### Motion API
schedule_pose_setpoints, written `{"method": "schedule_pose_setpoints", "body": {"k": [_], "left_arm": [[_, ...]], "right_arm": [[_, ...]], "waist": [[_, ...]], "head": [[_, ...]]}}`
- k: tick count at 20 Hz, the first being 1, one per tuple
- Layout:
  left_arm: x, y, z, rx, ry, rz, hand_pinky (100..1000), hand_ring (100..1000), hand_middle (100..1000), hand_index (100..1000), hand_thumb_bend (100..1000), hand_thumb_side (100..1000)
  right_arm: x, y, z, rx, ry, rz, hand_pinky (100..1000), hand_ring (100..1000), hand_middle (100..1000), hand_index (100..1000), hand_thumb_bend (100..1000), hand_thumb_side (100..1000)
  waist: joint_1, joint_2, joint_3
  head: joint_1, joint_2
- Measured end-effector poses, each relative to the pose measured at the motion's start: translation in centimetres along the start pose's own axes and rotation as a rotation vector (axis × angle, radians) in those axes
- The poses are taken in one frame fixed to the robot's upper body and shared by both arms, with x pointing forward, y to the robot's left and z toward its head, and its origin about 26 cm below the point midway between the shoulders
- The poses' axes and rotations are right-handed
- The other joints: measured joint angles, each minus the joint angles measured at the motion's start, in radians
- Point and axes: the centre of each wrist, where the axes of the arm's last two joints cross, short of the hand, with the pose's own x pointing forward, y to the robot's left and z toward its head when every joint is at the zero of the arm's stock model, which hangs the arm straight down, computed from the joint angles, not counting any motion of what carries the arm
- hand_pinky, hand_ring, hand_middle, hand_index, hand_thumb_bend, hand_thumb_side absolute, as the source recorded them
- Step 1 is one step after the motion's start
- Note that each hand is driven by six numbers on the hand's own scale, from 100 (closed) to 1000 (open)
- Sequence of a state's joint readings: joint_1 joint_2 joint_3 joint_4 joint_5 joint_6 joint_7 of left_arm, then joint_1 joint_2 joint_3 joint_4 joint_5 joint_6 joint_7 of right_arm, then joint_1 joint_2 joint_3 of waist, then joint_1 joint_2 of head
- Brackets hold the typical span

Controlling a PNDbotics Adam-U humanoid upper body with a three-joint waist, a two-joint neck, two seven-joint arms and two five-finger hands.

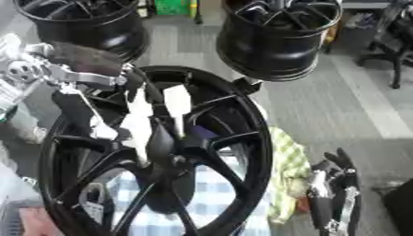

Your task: Pull the pin out of the wheel hub.

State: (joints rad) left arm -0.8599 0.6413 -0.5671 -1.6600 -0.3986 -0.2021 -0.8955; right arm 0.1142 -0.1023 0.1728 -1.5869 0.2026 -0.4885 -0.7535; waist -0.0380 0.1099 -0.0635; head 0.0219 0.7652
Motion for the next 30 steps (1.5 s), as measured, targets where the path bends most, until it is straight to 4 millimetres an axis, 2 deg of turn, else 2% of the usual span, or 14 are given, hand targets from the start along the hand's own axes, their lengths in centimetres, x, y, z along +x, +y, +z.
{"method": "schedule_pose_setpoints", "body": {"k": [3,8,30], "left_arm": [[0.2,-0.1,0.0,-0.003,-0.002,-0.005,488,517,714,929,312,467],[0.4,0.1,0.2,-0.004,-0.002,-0.016,487,517,708,927,305,468],[0.6,-1.6,-0.7,-0.053,0.002,-0.022,512,547,686,899,283,436]], "right_arm": [[0.0,0.0,0.0,0.000,0.000,0.000,552,579,702,872,100,556],[0.0,0.0,0.0,0.000,0.000,0.001,552,579,702,872,100,556],[-0.1,0.0,0.0,0.000,0.001,0.002,551,578,701,871,100,556]], "waist": [[0.000,0.001,0.001],[0.003,0.000,0.002],[0.003,-0.001,0.002]], "head": [[0.000,0.000],[-0.001,0.000],[-0.007,0.000]]}}
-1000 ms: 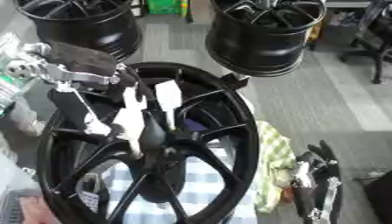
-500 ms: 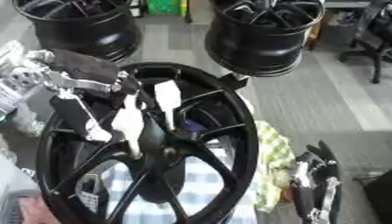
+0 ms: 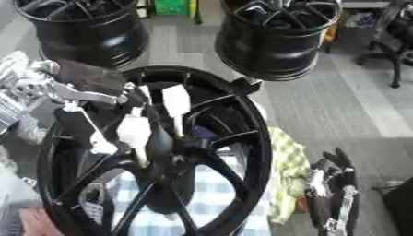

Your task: Pull the pin out of the wheel hub.

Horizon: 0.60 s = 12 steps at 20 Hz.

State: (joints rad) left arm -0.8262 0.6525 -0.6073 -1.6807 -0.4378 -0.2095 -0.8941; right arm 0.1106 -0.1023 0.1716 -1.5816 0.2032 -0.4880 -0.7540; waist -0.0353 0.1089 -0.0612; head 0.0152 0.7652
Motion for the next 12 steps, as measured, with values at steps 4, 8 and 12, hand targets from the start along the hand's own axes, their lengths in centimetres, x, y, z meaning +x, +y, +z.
{"method": "schedule_pose_setpoints", "body": {"k": [4,8,12], "left_arm": [[-0.28,-0.42,0.09,-0.012,0.018,-0.001,507,543,676,888,290,439],[-0.47,-0.79,0.02,-0.020,0.030,0.000,486,524,646,863,262,425],[-0.59,-0.88,0.10,-0.023,0.036,0.000,446,487,574,808,216,411]], "right_arm": [[-0.02,-0.09,-0.07,-0.004,0.000,0.002,551,578,701,871,100,556],[-0.02,-0.11,-0.08,-0.006,0.000,0.004,551,577,701,871,100,556],[-0.03,-0.11,-0.08,-0.007,0.001,0.004,551,577,701,871,100,556]], "waist": [[0.000,0.000,0.001],[0.000,0.000,0.001],[0.000,0.000,0.003]], "head": [[0.000,0.000],[-0.001,0.000],[-0.001,0.000]]}}
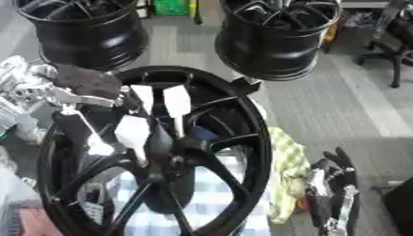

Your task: Pull the pin out of the wheel hub.

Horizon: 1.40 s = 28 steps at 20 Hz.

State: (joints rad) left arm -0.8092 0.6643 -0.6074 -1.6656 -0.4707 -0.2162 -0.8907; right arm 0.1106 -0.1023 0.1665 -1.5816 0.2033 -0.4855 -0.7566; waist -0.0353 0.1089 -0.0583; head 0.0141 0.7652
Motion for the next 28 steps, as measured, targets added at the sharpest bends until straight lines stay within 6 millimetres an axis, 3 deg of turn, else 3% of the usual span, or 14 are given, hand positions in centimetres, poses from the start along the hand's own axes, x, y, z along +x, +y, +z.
{"method": "schedule_pose_setpoints", "body": {"k": [9,12,18,23,28], "left_arm": [[0.3,0.4,0.4,0.018,-0.027,0.023,373,422,462,708,157,387],[0.5,0.6,0.6,0.031,-0.037,0.028,340,389,424,669,100,351],[0.9,1.2,1.3,0.088,-0.057,0.039,308,355,392,643,100,333],[0.9,2.4,3.6,0.180,-0.050,0.059,305,346,389,644,100,336],[1.0,3.7,8.1,0.315,-0.008,0.088,308,343,390,652,100,333]], "right_arm": [[0.0,0.0,0.0,-0.001,0.001,0.001,551,577,701,871,100,556],[0.0,0.0,0.0,-0.001,0.001,0.001,551,577,701,871,100,556],[0.0,0.0,0.0,-0.001,0.001,0.001,550,576,700,871,100,556],[0.0,0.0,0.0,-0.002,0.001,0.002,550,576,700,871,100,557],[-0.1,-0.2,-0.1,-0.010,0.001,0.008,550,576,700,871,100,558]], "waist": [[0.000,0.000,0.002],[0.000,0.000,0.002],[0.000,0.000,0.003],[0.001,0.000,0.005],[0.007,0.000,0.015]], "head": [[0.000,0.000],[-0.001,0.000],[-0.001,0.000],[-0.002,0.000],[-0.013,0.000]]}}
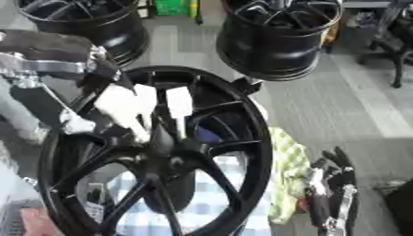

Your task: Pull the pin out of the wheel hub.

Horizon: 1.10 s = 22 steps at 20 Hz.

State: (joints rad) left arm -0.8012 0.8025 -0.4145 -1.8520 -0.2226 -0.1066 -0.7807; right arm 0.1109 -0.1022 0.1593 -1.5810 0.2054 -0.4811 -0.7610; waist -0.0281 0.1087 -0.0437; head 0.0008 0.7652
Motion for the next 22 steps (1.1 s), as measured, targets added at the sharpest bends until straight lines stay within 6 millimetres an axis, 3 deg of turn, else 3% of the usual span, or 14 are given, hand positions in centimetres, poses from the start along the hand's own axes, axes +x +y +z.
{"method": "schedule_pose_setpoints", "body": {"k": [5,8,20,21,22], "left_arm": [[-0.1,0.8,5.2,0.128,0.108,0.029,306,337,388,653,100,324],[-1.0,-0.3,8.0,0.183,0.224,0.073,307,336,390,654,100,321],[-8.4,-10.1,16.6,0.251,0.797,0.324,323,344,401,663,100,334],[-8.9,-10.9,17.0,0.249,0.828,0.345,336,356,414,672,107,176],[-9.2,-11.8,17.4,0.243,0.856,0.366,338,358,416,674,100,339]], "right_arm": [[-0.1,-0.2,-0.1,-0.013,0.002,0.012,549,575,700,871,100,558],[-0.2,-0.3,-0.1,-0.019,0.005,0.019,549,574,700,871,100,558],[-0.3,-0.8,-0.1,-0.036,0.013,0.043,548,573,699,871,100,556],[-0.3,-0.8,-0.1,-0.037,0.014,0.044,548,573,699,871,100,564],[-0.3,-0.8,-0.1,-0.038,0.014,0.045,548,573,699,871,100,556]], "waist": [[0.005,0.000,0.017],[0.007,0.000,0.025],[0.007,0.000,0.050],[0.007,0.000,0.050],[0.007,0.000,0.050]], "head": [[-0.014,0.000],[-0.019,0.000],[-0.035,0.000],[-0.035,0.000],[-0.035,0.000]]}}
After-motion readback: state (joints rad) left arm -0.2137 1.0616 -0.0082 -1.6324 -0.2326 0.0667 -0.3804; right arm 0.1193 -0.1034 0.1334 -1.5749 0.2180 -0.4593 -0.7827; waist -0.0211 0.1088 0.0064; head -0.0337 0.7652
